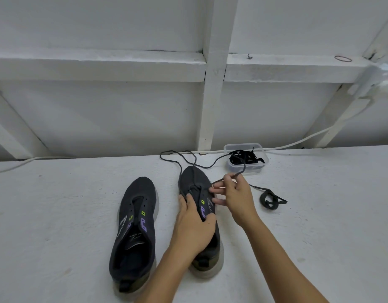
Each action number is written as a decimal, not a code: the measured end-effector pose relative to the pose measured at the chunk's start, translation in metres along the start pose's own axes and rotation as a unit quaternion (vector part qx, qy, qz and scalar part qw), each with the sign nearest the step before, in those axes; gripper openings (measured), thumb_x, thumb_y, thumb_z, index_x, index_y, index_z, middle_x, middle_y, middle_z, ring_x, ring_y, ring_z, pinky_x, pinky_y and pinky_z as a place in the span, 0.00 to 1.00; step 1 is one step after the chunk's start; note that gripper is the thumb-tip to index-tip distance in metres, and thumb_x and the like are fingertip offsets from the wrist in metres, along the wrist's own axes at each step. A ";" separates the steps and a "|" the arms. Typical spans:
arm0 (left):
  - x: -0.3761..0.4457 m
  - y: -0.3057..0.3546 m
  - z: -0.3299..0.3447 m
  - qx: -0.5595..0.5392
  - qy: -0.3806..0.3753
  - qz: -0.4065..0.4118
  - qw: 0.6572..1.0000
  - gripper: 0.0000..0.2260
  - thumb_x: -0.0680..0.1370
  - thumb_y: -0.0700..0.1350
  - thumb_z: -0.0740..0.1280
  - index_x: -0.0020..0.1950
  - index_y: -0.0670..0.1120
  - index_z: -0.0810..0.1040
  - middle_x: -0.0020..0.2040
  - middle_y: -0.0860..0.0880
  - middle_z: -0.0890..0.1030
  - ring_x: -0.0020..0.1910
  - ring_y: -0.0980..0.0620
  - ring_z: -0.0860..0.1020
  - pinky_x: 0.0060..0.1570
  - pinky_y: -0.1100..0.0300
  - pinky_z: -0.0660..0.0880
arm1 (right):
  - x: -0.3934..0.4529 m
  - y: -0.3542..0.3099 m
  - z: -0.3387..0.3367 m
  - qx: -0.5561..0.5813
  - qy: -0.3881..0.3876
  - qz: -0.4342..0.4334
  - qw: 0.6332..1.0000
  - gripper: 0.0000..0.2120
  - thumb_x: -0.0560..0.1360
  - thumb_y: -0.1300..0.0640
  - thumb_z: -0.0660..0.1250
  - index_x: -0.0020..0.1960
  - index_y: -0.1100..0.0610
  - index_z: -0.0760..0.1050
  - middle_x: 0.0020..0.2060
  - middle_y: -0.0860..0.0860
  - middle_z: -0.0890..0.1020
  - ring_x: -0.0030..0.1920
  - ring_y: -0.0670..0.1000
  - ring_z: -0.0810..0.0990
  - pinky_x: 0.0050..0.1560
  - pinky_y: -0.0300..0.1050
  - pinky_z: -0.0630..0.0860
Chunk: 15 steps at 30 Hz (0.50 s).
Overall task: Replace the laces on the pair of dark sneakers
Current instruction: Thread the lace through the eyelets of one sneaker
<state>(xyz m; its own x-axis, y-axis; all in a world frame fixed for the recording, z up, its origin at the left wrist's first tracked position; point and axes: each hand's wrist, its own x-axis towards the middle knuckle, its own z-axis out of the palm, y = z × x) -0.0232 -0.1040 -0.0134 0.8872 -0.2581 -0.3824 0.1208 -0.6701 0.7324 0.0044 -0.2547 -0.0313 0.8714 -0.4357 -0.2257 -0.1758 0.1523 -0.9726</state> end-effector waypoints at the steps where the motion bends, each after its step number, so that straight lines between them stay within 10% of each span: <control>1: 0.000 -0.001 -0.001 0.000 0.008 0.001 1.000 0.38 0.81 0.54 0.60 0.83 0.47 0.41 0.82 0.51 0.39 0.80 0.48 0.53 0.75 0.55 0.57 | 0.000 0.000 0.001 0.003 0.004 0.004 1.000 0.08 0.84 0.53 0.61 0.53 0.57 0.74 0.39 0.52 0.85 0.43 0.50 0.87 0.36 0.45 0.83; 7: 0.002 -0.003 -0.013 0.042 0.048 0.008 0.998 0.36 0.79 0.53 0.63 0.82 0.45 0.49 0.81 0.48 0.52 0.73 0.44 0.66 0.70 0.52 0.69 | -0.003 0.010 0.004 -0.136 -0.117 -0.017 0.984 0.06 0.76 0.51 0.74 0.51 0.51 0.85 0.46 0.47 0.86 0.46 0.48 0.86 0.44 0.46 0.85; 15: 0.005 -0.014 -0.017 0.049 0.008 0.017 0.999 0.40 0.79 0.58 0.62 0.83 0.49 0.41 0.82 0.52 0.40 0.80 0.48 0.55 0.75 0.53 0.59 | 0.001 0.018 0.015 -0.210 -0.086 -0.079 0.971 0.05 0.79 0.52 0.70 0.45 0.50 0.82 0.41 0.45 0.84 0.41 0.46 0.83 0.42 0.43 0.81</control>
<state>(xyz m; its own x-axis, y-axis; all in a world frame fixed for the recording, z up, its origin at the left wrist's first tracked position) -0.0127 -0.0842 -0.0157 0.8970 -0.2712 -0.3490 0.0471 -0.7266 0.6855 0.0092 -0.2391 -0.0482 0.9599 -0.2641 -0.0947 -0.1739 -0.2952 -0.9395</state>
